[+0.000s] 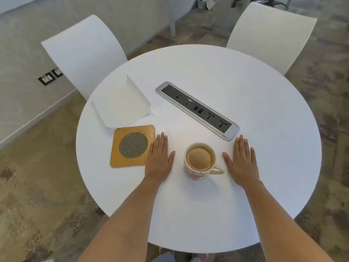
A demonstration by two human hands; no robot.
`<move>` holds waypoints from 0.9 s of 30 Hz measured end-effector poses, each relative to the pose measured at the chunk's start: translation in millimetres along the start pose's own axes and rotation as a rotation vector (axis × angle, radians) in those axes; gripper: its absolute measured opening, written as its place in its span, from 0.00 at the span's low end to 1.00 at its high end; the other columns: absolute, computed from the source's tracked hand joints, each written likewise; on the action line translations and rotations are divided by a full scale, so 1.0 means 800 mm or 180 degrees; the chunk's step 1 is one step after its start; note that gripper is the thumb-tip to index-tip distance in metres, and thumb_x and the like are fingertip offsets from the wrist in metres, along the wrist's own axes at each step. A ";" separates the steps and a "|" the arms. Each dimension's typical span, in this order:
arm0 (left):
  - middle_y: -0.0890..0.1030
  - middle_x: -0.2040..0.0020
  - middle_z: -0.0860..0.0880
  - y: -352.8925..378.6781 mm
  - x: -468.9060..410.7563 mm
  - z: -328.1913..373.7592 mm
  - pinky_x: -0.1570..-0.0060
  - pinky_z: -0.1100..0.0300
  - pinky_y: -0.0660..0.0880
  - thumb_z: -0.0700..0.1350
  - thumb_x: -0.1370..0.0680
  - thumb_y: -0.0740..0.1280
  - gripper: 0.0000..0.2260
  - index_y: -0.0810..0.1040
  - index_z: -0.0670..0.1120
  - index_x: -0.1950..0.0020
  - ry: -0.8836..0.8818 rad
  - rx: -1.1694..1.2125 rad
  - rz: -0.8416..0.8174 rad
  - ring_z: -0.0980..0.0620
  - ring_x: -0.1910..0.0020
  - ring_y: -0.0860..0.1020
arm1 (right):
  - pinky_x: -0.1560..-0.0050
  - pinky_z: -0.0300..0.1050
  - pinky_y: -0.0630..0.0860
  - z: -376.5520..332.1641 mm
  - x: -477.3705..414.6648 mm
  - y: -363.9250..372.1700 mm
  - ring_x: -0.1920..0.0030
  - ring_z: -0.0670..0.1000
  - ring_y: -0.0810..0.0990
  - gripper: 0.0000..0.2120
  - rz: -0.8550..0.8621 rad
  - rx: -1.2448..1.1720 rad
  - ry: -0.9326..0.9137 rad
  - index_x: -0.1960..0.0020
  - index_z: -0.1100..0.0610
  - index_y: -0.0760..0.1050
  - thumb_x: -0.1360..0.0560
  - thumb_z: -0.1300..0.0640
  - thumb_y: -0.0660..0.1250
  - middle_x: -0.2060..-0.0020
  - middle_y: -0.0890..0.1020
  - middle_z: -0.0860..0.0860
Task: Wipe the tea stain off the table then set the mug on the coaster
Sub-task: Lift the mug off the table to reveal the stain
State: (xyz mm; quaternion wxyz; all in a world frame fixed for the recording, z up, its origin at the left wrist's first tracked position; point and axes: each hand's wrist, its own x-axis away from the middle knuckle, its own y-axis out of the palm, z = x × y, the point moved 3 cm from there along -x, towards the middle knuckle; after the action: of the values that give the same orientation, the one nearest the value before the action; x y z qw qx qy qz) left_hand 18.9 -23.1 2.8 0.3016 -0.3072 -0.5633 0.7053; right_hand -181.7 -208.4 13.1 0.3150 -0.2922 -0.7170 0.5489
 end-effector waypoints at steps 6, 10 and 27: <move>0.65 0.27 0.40 -0.004 0.001 0.002 0.28 0.55 0.48 0.53 0.20 0.49 0.27 0.64 0.37 0.28 -0.0094 0.0115 -0.0223 0.44 0.27 0.64 | 0.25 0.48 0.38 -0.001 0.001 0.005 0.24 0.49 0.38 0.32 -0.0193 -0.0070 0.0078 0.24 0.58 0.37 0.20 0.42 0.43 0.23 0.40 0.51; 0.66 0.27 0.40 -0.003 0.000 0.001 0.29 0.56 0.46 0.53 0.20 0.48 0.28 0.64 0.37 0.27 -0.0096 0.0097 -0.0230 0.44 0.27 0.64 | 0.25 0.48 0.38 0.001 -0.001 0.004 0.24 0.50 0.38 0.33 -0.0266 -0.0018 0.0122 0.24 0.58 0.37 0.20 0.42 0.43 0.23 0.40 0.51; 0.52 0.22 0.45 -0.012 -0.004 0.007 0.27 0.57 0.39 0.51 0.18 0.51 0.25 0.53 0.42 0.23 -0.0165 0.0367 -0.0312 0.49 0.23 0.49 | 0.25 0.52 0.45 -0.006 -0.009 -0.017 0.23 0.53 0.44 0.32 -0.0410 -0.0357 0.0142 0.23 0.59 0.45 0.20 0.45 0.53 0.23 0.46 0.53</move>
State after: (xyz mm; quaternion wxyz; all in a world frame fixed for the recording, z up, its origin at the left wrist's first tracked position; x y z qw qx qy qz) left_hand 17.7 -27.0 13.8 0.3383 -0.2429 -0.5437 0.7287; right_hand -174.4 -214.3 26.1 0.3487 -0.2748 -0.7567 0.4798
